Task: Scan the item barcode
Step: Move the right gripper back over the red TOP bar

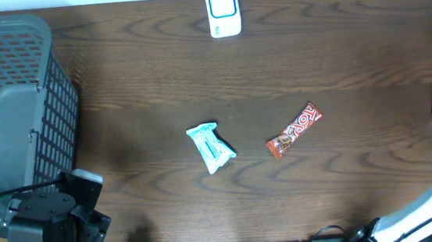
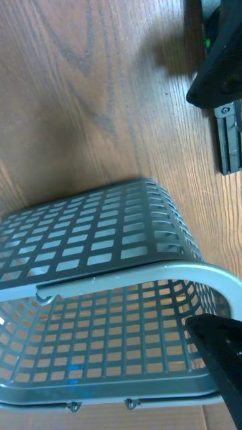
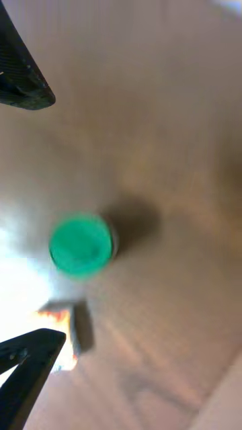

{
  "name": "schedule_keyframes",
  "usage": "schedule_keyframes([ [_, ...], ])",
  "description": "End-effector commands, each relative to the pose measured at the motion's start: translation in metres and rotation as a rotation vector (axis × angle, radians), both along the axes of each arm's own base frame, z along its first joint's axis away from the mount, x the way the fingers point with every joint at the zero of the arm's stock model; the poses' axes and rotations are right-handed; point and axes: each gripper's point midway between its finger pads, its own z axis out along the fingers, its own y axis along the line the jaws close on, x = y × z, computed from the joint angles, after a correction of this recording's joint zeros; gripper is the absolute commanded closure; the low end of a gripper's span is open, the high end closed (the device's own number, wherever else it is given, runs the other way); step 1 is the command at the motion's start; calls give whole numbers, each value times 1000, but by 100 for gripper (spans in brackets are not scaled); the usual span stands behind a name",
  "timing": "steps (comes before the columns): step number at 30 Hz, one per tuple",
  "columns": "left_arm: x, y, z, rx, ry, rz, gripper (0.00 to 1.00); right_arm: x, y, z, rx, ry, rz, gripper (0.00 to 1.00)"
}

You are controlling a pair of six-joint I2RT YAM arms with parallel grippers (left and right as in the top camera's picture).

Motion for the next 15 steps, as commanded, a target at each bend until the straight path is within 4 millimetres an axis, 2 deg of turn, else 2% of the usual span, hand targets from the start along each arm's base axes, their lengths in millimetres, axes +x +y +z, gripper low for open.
schedule_keyframes([
  [1,0,0,2,-9,-8,10,2,35,79,62,165,-282,226,1],
  [2,0,0,2,-9,-8,10,2,39,99,69,215,-314,272,1],
  [4,0,0,2,-8,-8,10,2,40,131,72,284,-312,348,1],
  [8,0,0,2,-8,-8,10,2,34,199,50,339,-158,573,1],
  [11,0,0,2,-9,-8,10,2,32,242,28,279,-3,704,1],
  [15,0,0,2,-8,-8,10,2,28,288,5,88,229,693,1],
])
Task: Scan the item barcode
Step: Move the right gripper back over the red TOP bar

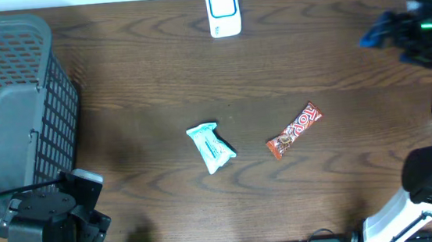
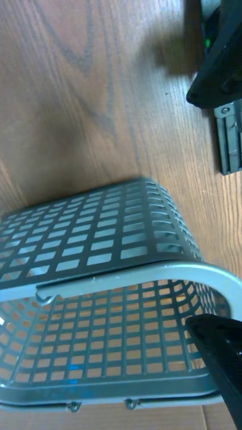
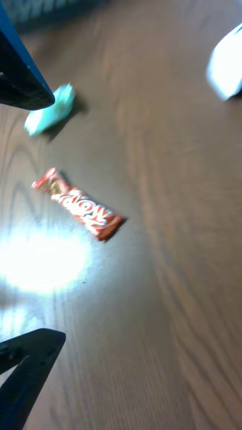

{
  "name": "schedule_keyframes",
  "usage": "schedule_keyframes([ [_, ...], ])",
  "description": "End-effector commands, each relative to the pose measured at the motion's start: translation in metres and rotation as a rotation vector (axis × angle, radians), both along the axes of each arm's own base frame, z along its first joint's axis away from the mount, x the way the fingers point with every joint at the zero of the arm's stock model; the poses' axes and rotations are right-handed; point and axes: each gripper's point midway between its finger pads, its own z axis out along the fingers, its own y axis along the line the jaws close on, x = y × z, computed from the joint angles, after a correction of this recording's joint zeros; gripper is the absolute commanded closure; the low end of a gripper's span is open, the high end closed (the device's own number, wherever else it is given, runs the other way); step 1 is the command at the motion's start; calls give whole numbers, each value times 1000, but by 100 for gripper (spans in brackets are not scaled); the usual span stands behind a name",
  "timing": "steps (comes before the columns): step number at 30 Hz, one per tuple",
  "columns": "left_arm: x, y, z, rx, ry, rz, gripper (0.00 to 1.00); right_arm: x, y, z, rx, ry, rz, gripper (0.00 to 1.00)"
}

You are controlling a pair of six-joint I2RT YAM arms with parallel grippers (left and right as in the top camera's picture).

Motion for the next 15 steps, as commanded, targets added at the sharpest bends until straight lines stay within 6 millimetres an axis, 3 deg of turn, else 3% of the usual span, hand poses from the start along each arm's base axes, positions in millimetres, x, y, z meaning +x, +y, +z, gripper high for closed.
schedule_keyframes([
  [1,0,0,2,-8,-7,10,2,-9,32,-19,-258,118,23,1],
  [7,0,0,2,-8,-7,10,2,-34,121,-63,-388,211,195,1],
  [12,0,0,2,-8,-7,10,2,-74,169,-119,-489,292,246,1],
  [15,0,0,2,-8,-7,10,2,-89,188,-139,-573,264,284,1],
])
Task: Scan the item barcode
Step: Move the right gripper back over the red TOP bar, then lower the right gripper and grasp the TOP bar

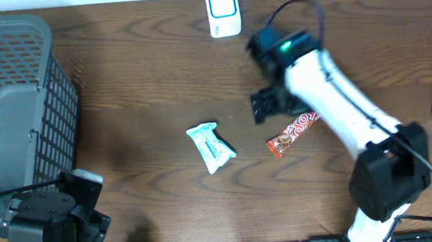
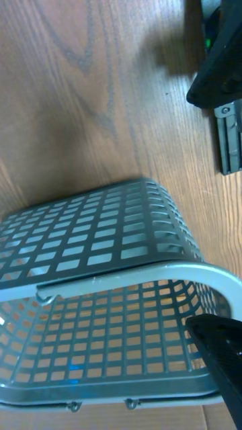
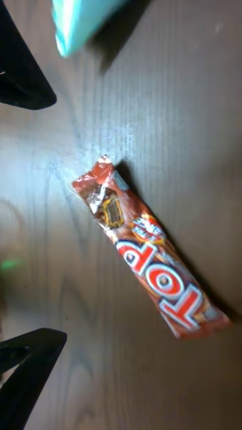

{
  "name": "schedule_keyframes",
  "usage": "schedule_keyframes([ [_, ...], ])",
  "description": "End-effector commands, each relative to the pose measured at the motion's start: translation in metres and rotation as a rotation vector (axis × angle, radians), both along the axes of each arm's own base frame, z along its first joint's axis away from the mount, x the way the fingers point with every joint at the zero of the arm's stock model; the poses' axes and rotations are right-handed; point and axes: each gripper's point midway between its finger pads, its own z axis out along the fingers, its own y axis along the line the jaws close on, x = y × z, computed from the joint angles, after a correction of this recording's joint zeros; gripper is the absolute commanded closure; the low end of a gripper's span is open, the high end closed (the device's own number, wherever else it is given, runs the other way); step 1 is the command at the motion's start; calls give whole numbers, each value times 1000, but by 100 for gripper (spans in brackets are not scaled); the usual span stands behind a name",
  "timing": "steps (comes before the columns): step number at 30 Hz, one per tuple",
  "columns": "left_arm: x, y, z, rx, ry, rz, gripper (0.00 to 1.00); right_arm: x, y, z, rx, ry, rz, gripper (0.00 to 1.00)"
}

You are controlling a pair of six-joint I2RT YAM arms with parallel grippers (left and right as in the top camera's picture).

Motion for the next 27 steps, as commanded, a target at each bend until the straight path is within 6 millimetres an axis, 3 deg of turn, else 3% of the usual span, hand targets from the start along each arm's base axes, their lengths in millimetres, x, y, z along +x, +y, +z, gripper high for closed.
schedule_keyframes([
  [1,0,0,2,-8,-8,10,2,-17,12,-16,-147,-70,1,1],
  [6,0,0,2,-8,-8,11,2,-26,26,-29,-289,-188,126,1],
  [10,0,0,2,-8,-8,10,2,-26,22,-49,-389,-290,196,1],
  [15,0,0,2,-8,-8,10,2,-36,15,-74,-400,-284,211,1],
  [27,0,0,2,-8,-8,11,2,-36,16,-88,-400,-281,250,1],
])
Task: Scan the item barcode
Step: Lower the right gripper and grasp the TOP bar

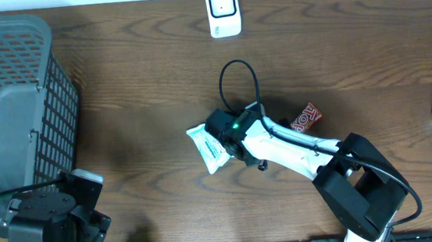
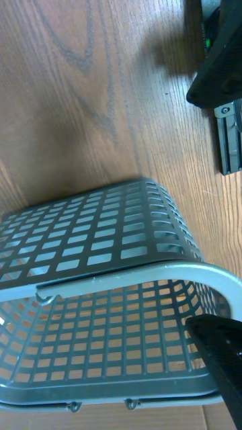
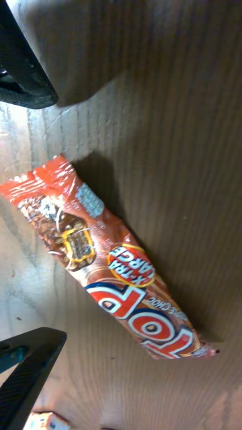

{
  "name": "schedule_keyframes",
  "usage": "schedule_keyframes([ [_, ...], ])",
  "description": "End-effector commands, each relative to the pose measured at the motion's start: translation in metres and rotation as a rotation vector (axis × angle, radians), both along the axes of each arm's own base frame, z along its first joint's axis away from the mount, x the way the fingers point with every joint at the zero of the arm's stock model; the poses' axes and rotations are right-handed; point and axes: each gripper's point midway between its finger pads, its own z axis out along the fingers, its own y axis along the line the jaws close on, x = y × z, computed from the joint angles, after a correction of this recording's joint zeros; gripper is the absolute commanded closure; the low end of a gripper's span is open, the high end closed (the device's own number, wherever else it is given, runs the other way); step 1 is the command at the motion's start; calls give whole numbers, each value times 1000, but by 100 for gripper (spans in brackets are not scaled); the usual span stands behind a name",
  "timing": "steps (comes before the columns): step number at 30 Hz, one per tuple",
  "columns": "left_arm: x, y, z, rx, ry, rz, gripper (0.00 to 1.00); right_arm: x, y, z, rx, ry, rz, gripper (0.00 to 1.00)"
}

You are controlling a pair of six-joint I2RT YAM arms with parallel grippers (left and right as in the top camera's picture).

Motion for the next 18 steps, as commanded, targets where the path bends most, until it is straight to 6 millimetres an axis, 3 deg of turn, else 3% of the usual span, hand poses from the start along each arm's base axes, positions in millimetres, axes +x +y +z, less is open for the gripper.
schedule_keyframes([
  [1,0,0,2,-9,-8,10,2,-2,-6,-6,-43,0,22,1],
  [8,0,0,2,-9,-8,10,2,-15,-22,-21,-86,30,24,1],
  [12,0,0,2,-9,-8,10,2,-17,-30,-32,-97,22,39,13],
  [18,0,0,2,-9,-8,10,2,-18,-42,-45,-106,43,62,18],
])
